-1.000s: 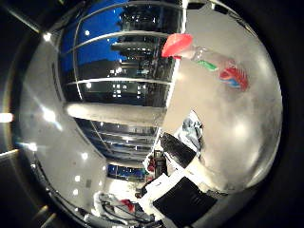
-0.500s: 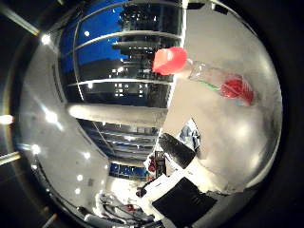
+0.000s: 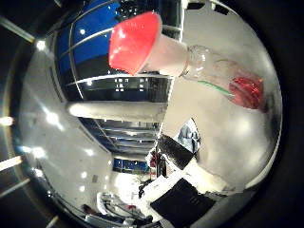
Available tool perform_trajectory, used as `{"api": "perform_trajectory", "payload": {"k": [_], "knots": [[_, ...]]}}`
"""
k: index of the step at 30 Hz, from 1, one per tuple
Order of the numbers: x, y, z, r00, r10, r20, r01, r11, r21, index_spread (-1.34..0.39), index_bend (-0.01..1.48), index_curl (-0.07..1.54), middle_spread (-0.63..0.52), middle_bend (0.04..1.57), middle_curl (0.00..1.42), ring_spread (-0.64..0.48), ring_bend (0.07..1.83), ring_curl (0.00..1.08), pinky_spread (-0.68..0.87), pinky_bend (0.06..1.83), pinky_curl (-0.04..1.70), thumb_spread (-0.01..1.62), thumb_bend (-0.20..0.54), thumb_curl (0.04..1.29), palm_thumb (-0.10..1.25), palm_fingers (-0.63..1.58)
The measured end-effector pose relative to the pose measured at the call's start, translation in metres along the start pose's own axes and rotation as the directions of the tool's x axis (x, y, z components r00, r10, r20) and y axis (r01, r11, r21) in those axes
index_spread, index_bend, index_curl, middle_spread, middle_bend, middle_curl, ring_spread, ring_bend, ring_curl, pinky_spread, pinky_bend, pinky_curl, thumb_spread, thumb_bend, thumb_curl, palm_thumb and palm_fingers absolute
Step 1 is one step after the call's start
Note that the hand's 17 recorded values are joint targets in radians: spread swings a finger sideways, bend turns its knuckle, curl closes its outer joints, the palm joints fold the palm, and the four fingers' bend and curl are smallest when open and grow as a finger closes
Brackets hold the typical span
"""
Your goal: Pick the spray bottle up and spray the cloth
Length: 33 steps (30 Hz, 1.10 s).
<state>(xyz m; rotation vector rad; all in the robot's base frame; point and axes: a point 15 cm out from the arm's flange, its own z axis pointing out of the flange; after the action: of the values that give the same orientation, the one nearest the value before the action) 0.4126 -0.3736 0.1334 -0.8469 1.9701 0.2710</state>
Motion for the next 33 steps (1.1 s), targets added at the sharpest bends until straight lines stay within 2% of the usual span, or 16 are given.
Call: {"api": "perform_trajectory", "payload": {"k": [5, 8, 10, 11, 12, 13, 14, 15, 16, 19, 23, 29, 33], "knots": [[-0.007, -0.013, 0.028, 1.0, -0.01, 0.001, 0.01, 0.999, -0.036, -0.16, 0.16, 0.27, 0.1, 0.3, 0.37, 0.12, 0.45, 0.25, 0.37, 0.45, 0.27, 1.04, -0.024, 0.31, 0.6, 0.23], [-0.015, -0.022, 0.044, 1.0, -0.018, 0.004, 0.018, 0.998, -0.055, -0.16, 0.17, 0.27, 0.07, 0.37, 0.38, 0.06, 0.58, 0.28, 0.31, 0.42, 0.25, 1.03, -0.022, 0.32, 0.62, 0.42], [-0.021, -0.026, 0.054, 1.0, -0.018, 0.009, 0.019, 0.998, -0.064, -0.21, 0.17, 0.27, 0.0, 0.48, 0.42, -0.02, 0.74, 0.31, 0.19, 0.41, 0.23, 1.02, -0.018, 0.32, 0.66, 0.66], [-0.024, -0.028, 0.059, 1.0, -0.021, 0.012, 0.021, 0.998, -0.067, -0.25, 0.18, 0.28, -0.03, 0.55, 0.44, -0.05, 0.8, 0.33, 0.12, 0.47, 0.24, 1.02, -0.019, 0.33, 0.66, 0.86], [-0.028, -0.029, 0.065, 1.0, -0.022, 0.019, 0.023, 0.997, -0.072, -0.27, 0.17, 0.28, -0.06, 0.57, 0.45, -0.08, 0.82, 0.33, 0.05, 0.52, 0.23, 1.01, -0.017, 0.33, 0.68, 0.93], [-0.034, -0.031, 0.07, 0.999, -0.025, 0.026, 0.027, 0.997, -0.073, -0.31, 0.22, 0.31, -0.1, 0.63, 0.48, -0.13, 0.87, 0.36, -0.09, 0.61, 0.25, 1.01, -0.015, 0.33, 0.7, 1.14], [-0.04, -0.033, 0.075, 0.999, -0.029, 0.033, 0.031, 0.997, -0.073, -0.35, 0.28, 0.35, -0.13, 0.7, 0.52, -0.16, 0.91, 0.39, -0.19, 0.69, 0.29, 1.01, -0.018, 0.34, 0.72, 1.24], [-0.043, -0.034, 0.081, 0.999, -0.027, 0.04, 0.03, 0.997, -0.076, -0.36, 0.32, 0.38, -0.14, 0.74, 0.54, -0.17, 0.94, 0.41, -0.26, 0.74, 0.31, 1.0, -0.017, 0.34, 0.73, 1.25], [-0.047, -0.034, 0.085, 0.999, -0.027, 0.045, 0.031, 0.996, -0.08, -0.37, 0.45, 0.44, -0.14, 0.84, 0.57, -0.18, 0.98, 0.43, -0.32, 0.8, 0.34, 0.99, -0.013, 0.34, 0.76, 1.37], [-0.062, -0.037, 0.097, 0.997, -0.044, 0.063, 0.049, 0.995, -0.084, -0.35, 0.72, 0.58, -0.12, 1.02, 0.63, -0.18, 1.1, 0.49, -0.35, 0.98, 0.43, 0.98, -0.015, 0.36, 0.83, 1.37], [-0.08, -0.031, 0.115, 0.995, -0.064, 0.08, 0.073, 0.991, -0.114, -0.29, 0.95, 0.69, -0.1, 1.18, 0.67, -0.18, 1.26, 0.55, -0.3, 1.15, 0.53, 0.97, -0.008, 0.39, 0.91, 1.3], [-0.126, -0.019, 0.125, 0.983, -0.128, 0.133, 0.148, 0.976, -0.159, -0.23, 1.12, 0.77, -0.09, 1.31, 0.71, -0.18, 1.38, 0.61, -0.23, 1.29, 0.65, 1.01, -0.003, 0.44, 1.02, 1.19], [-0.183, -0.001, 0.128, 0.959, -0.218, 0.18, 0.253, 0.945, -0.207, -0.2, 1.18, 0.79, -0.08, 1.35, 0.71, -0.18, 1.41, 0.64, -0.19, 1.31, 0.74, 1.04, -0.009, 0.48, 1.06, 1.14]]}}
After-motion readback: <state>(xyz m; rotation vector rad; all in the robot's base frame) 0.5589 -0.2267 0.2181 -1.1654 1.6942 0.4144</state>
